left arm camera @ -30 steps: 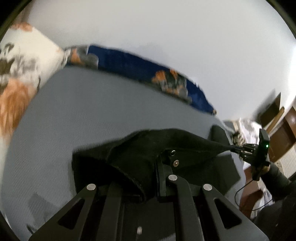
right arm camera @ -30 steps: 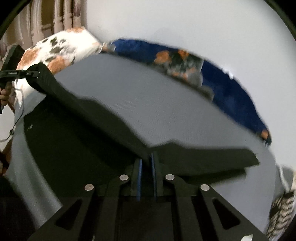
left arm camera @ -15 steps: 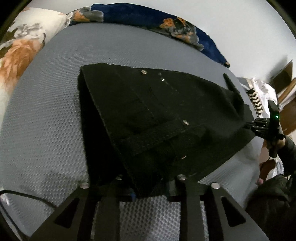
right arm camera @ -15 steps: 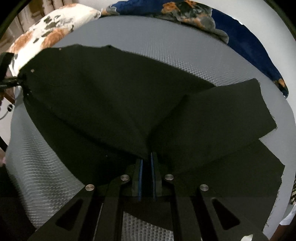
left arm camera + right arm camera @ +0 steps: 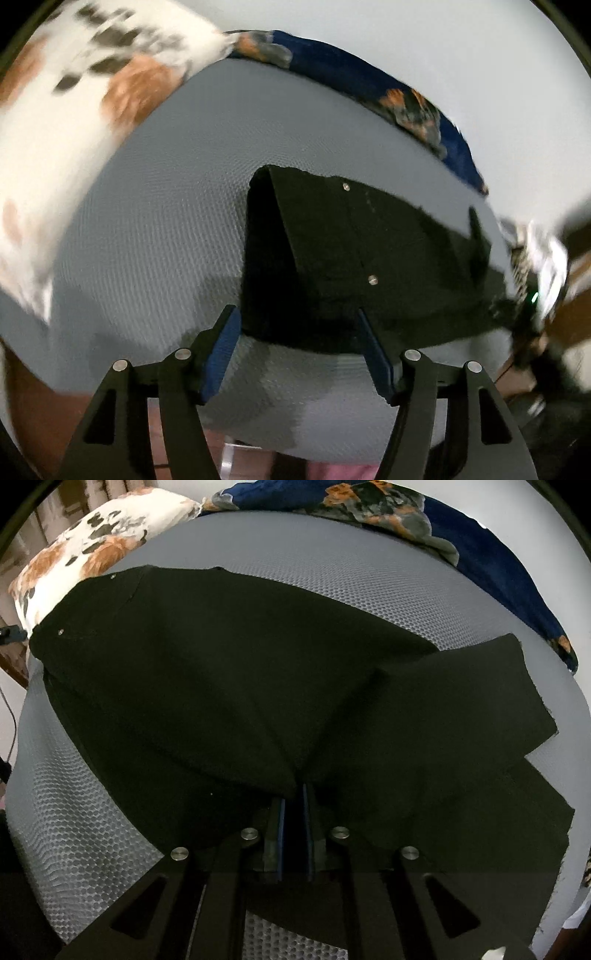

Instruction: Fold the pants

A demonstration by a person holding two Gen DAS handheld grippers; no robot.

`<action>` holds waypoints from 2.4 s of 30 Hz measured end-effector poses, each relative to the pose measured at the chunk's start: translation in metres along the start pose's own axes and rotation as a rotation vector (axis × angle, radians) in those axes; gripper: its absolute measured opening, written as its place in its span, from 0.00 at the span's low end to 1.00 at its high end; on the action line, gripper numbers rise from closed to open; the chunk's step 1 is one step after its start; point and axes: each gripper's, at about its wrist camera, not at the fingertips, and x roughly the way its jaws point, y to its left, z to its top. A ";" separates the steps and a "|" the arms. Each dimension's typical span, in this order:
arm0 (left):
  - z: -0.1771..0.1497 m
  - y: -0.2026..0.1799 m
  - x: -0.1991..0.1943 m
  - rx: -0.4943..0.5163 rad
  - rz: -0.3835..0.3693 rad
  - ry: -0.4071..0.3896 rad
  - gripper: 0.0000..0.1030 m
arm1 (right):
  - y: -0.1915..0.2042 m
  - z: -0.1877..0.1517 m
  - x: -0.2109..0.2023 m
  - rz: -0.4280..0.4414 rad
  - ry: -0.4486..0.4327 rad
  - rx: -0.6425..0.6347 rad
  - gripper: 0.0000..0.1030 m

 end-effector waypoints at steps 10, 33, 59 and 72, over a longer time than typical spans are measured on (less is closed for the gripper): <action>-0.010 -0.022 0.043 -0.283 -0.114 0.047 0.63 | 0.003 -0.003 -0.003 0.002 -0.017 0.009 0.08; 0.036 -0.010 0.076 -0.013 0.080 0.041 0.19 | 0.038 -0.040 -0.025 -0.009 -0.008 0.035 0.06; 0.010 -0.030 0.053 0.215 0.413 -0.002 0.56 | 0.015 -0.043 -0.017 0.100 0.009 0.127 0.10; -0.014 -0.195 0.079 0.550 0.075 -0.110 0.57 | 0.007 -0.033 -0.017 0.177 -0.010 0.206 0.12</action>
